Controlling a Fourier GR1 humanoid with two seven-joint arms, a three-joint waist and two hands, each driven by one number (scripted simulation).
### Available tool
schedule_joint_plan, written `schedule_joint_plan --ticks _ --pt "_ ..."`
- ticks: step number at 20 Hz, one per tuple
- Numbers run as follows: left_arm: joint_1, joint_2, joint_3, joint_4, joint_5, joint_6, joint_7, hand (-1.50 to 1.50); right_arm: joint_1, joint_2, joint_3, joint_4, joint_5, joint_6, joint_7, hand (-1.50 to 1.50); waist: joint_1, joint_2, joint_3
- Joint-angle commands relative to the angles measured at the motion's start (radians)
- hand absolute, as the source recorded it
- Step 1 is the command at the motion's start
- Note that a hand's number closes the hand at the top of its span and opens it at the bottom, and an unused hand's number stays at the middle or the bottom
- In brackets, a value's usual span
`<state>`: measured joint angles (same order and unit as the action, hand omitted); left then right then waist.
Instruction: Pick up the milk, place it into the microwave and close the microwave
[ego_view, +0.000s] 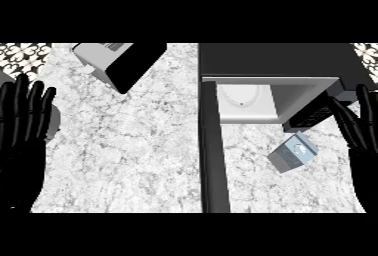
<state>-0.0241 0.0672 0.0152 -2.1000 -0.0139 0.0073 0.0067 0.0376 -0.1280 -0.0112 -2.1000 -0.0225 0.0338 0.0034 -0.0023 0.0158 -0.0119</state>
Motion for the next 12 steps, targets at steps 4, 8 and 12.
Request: schedule_joint_plan --ticks 4,8,12 --pt "0.074 0.011 -0.033 -0.018 0.017 -0.069 -0.051 -1.50 -0.021 -0.058 -0.083 -0.052 -0.087 0.073 0.063 -1.50 0.003 -0.016 0.012" --pt "0.126 -0.065 -0.177 0.036 0.033 0.013 0.019 -1.50 0.121 -0.038 -0.016 -0.064 -0.163 0.140 0.087 -1.50 -0.009 -0.017 0.012" --pt "0.193 -0.066 -0.303 0.020 -0.009 0.081 -0.015 -1.50 0.160 -0.076 -0.107 -0.122 -0.251 0.185 0.119 -1.50 -0.002 -0.017 0.012"
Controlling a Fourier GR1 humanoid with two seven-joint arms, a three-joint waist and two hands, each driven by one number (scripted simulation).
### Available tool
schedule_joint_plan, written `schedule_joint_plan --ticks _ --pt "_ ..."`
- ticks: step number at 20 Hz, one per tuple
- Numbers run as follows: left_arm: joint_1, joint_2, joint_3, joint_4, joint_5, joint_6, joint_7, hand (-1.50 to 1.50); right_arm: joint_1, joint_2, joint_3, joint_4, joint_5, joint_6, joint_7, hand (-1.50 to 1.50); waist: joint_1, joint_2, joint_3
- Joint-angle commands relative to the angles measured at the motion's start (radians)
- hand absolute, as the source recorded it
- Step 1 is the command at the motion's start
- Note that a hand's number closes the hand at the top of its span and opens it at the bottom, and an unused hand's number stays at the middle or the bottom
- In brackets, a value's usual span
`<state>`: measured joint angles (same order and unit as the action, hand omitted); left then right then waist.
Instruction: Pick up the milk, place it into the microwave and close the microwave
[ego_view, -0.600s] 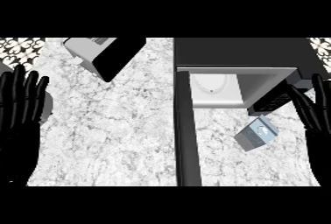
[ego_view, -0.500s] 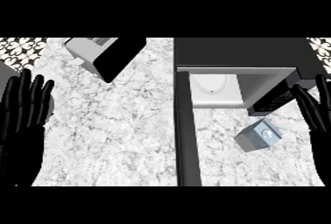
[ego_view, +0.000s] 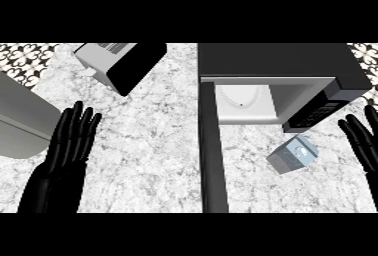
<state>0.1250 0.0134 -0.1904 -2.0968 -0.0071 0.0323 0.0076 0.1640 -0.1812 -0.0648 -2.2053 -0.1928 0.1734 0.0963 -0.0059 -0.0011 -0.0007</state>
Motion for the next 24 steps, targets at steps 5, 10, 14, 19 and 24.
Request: schedule_joint_plan --ticks 5,10,14,19,24 --pt "0.077 -0.013 -0.172 0.148 -0.038 0.109 -0.161 -1.50 0.228 0.037 -0.022 -0.029 -0.023 0.127 -0.114 -1.50 0.000 0.000 0.001" --pt "0.163 -0.013 -0.320 0.127 -0.108 0.219 -0.219 -1.50 0.238 0.027 -0.099 0.089 -0.004 0.186 -0.201 -1.50 0.005 0.000 0.001" --pt "0.218 -0.013 -0.417 0.139 -0.125 0.270 -0.277 -1.50 0.339 0.072 -0.093 0.102 0.050 0.223 -0.298 -1.50 0.003 -0.001 0.001" --pt "0.215 -0.013 -0.563 0.139 -0.198 0.410 -0.236 -1.50 0.268 0.092 -0.119 0.276 0.154 0.188 -0.442 -1.50 0.006 -0.001 0.001" --pt "0.245 0.015 -0.530 0.184 -0.106 0.366 -0.341 -1.50 0.204 0.135 -0.092 0.405 0.225 0.148 -0.495 -1.50 0.007 0.000 0.001"
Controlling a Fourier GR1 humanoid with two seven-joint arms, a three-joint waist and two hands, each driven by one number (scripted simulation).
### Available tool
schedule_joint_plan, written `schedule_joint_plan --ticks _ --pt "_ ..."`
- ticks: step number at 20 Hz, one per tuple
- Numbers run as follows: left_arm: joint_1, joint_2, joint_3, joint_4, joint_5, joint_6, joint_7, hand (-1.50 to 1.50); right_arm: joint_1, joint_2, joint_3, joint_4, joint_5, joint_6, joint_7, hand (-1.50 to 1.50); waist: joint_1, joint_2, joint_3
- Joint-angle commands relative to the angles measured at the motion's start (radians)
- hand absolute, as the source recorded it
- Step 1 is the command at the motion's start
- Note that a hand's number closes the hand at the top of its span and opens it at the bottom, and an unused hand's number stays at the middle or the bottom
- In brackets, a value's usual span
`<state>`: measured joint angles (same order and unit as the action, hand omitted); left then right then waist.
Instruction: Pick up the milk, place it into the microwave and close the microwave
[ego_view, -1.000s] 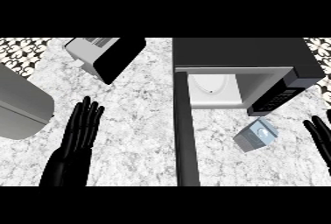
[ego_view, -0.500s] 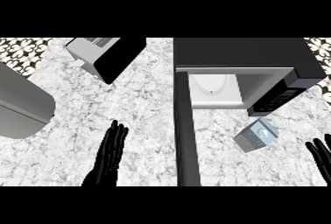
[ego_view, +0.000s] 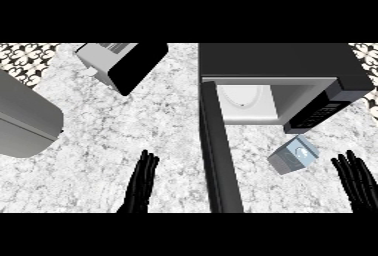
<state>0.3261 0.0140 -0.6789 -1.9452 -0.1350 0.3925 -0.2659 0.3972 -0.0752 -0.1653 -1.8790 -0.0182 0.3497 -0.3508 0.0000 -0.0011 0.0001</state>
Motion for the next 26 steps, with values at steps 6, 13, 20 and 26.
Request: schedule_joint_plan --ticks 6,13,20,26 --pt "0.052 0.078 -0.042 -0.058 0.061 0.001 -0.014 -1.50 -0.107 0.030 0.002 0.227 0.111 -0.067 -0.110 -1.50 0.002 0.000 0.000" --pt "0.079 0.112 -0.022 -0.034 0.110 -0.014 -0.077 -1.50 -0.308 0.000 -0.051 0.544 0.185 -0.172 -0.256 -1.50 0.005 0.001 0.000" --pt "0.116 0.221 0.118 -0.043 0.277 -0.116 -0.163 -1.50 -0.429 -0.095 -0.115 0.735 0.191 -0.193 -0.318 -1.50 0.005 0.001 0.000" --pt "0.108 0.231 0.128 -0.048 0.271 -0.125 -0.156 -1.50 -0.529 -0.126 -0.139 0.859 0.176 -0.226 -0.352 1.50 0.004 0.001 0.000"
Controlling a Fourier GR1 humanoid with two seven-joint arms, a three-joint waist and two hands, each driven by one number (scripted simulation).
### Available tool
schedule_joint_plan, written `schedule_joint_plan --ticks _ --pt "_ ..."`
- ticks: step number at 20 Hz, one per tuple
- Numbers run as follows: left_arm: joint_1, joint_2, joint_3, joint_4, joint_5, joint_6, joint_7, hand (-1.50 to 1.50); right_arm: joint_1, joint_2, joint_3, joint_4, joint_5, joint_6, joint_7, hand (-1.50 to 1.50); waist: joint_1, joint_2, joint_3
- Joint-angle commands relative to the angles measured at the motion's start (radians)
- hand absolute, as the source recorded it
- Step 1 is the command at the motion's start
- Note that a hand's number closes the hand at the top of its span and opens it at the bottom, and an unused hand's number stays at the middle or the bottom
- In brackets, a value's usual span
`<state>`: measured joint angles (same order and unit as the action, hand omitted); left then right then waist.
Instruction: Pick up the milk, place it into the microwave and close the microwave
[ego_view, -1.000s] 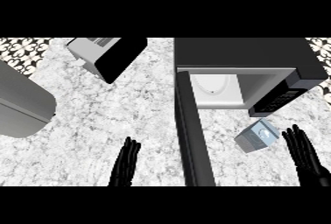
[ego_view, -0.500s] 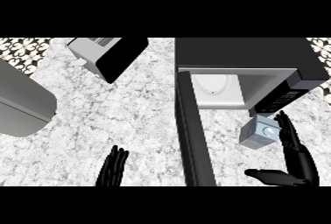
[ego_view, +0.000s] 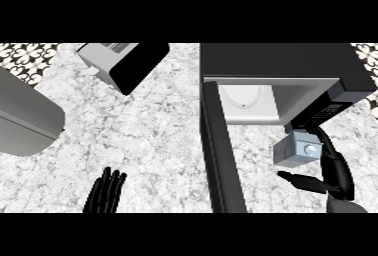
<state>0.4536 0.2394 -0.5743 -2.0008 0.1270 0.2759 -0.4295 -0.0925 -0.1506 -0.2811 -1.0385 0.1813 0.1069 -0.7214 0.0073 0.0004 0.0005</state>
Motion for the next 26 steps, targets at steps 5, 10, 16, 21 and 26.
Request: schedule_joint_plan --ticks 5,10,16,21,26 --pt "0.143 0.091 0.035 -0.019 0.062 -0.082 -0.133 -1.50 -0.157 -0.061 -0.086 0.340 -0.014 -0.071 -0.197 1.50 0.014 0.002 0.001" --pt "0.074 0.093 0.083 -0.010 0.095 -0.100 -0.072 -1.50 -0.194 -0.094 -0.072 0.480 0.044 -0.147 -0.257 1.50 0.009 0.003 0.001" --pt "0.007 0.083 0.157 -0.004 0.140 -0.103 -0.017 -1.50 -0.251 -0.085 -0.010 0.574 0.121 -0.205 -0.321 1.50 0.006 0.003 0.001" --pt "0.052 0.100 0.162 -0.070 0.140 -0.099 -0.006 -1.50 -0.258 -0.066 -0.086 0.627 0.030 -0.181 -0.413 1.50 0.004 0.003 0.001" --pt "0.079 0.147 0.236 -0.048 0.216 -0.170 -0.046 -1.50 -0.269 -0.037 -0.071 0.648 0.009 -0.089 -0.450 1.50 0.009 0.004 0.002"
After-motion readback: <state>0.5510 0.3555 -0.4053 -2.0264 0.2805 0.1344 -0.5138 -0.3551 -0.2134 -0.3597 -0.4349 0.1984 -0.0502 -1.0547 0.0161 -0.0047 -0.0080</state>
